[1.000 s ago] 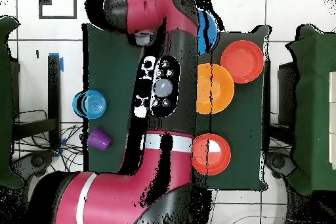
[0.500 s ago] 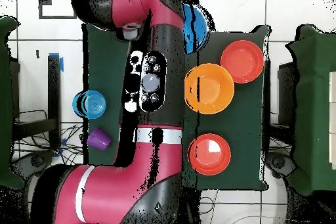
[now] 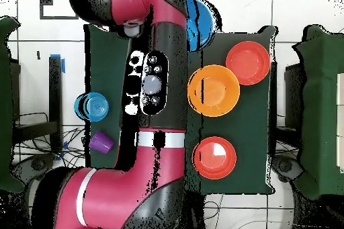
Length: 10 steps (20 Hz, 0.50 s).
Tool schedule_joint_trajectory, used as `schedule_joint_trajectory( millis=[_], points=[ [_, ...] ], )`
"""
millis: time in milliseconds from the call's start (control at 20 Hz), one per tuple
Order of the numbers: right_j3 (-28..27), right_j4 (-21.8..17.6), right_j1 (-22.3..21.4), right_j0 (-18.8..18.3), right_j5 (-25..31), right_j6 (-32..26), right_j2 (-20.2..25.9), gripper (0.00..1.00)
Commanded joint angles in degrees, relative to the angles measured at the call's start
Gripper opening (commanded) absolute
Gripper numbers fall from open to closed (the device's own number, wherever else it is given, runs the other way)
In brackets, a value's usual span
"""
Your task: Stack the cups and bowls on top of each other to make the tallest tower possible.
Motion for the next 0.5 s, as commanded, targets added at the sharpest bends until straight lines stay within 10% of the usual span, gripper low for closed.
schedule_joint_trajectory(
  millis=[50,500],
  points=[
    [3.60,0.67,-1.30,0.83,3.41,8.12,1.08,0.00],
    [6.77,2.05,-1.02,3.16,0.76,13.34,0.47,0.00]
  ],
)
